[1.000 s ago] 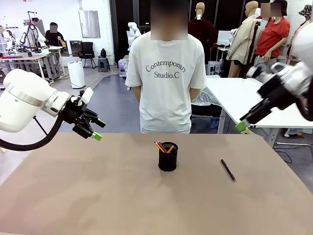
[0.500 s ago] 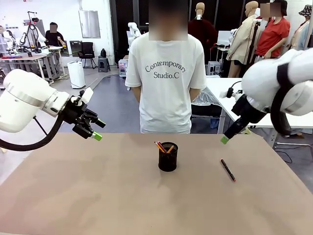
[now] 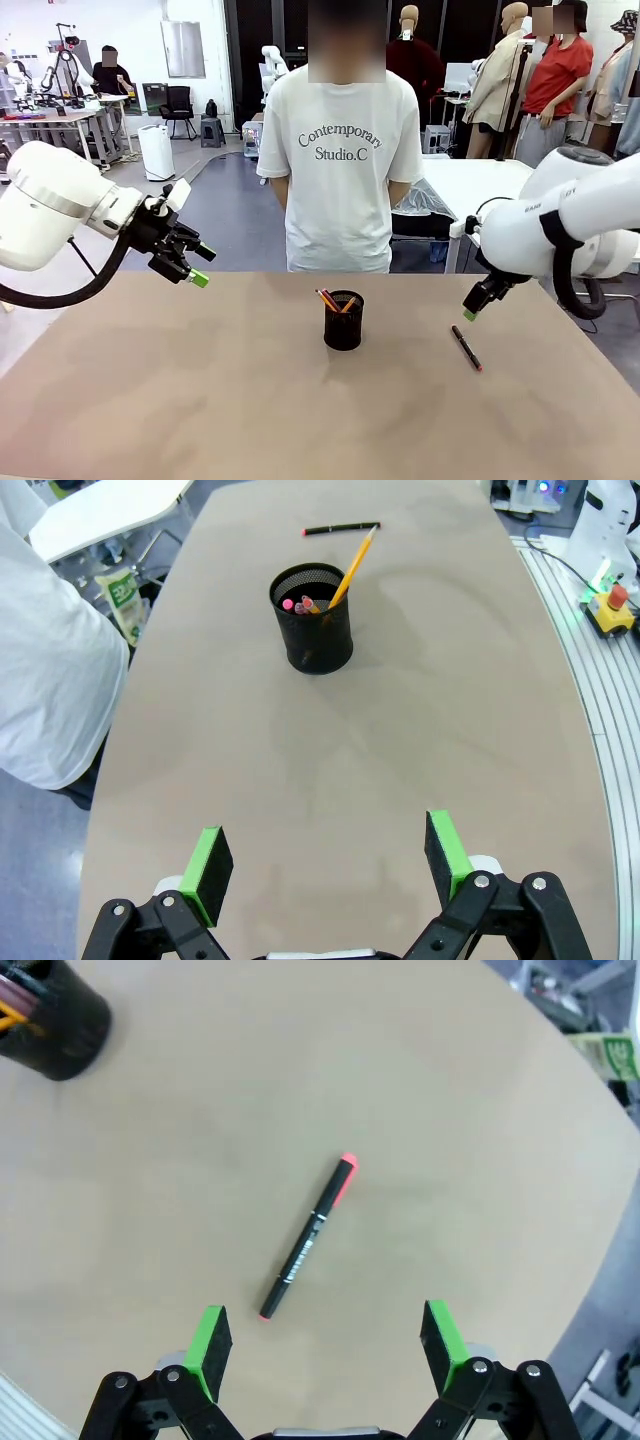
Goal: Place the pens into the pen holder.
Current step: Pick up a writing instrument from the table and place it into the Pen holder.
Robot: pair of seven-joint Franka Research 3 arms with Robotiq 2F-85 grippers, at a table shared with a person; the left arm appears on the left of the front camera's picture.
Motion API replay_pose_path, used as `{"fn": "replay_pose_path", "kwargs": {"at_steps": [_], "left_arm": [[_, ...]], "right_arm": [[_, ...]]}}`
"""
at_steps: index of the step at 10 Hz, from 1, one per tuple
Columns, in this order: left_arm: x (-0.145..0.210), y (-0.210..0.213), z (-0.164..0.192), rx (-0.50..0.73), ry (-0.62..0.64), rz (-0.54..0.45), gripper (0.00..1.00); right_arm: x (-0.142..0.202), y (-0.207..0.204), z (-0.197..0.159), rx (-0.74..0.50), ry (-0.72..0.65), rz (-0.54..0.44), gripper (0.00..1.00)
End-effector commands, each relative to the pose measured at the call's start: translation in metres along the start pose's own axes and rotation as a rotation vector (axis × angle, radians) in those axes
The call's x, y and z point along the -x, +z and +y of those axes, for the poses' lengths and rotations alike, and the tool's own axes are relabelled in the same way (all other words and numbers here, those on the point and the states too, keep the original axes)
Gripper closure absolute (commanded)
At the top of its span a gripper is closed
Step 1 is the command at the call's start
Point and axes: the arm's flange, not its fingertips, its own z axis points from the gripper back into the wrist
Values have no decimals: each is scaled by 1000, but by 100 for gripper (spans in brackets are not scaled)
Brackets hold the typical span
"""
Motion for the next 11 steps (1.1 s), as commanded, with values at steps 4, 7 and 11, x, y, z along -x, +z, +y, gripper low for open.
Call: {"fn": "replay_pose_path", "kwargs": {"at_steps": [4,7,11], "left_arm": [[-1,3,-1,4,8,-6,0],[-1,3,-1,4,8,-6,0],[-1,3,-1,4,8,-6,0]], "right_arm": [[6,-11,-2,53,-7,22,0],[6,-11,-2,53,-7,22,0],[-34,-34,-2,88,-351,123,0]]}}
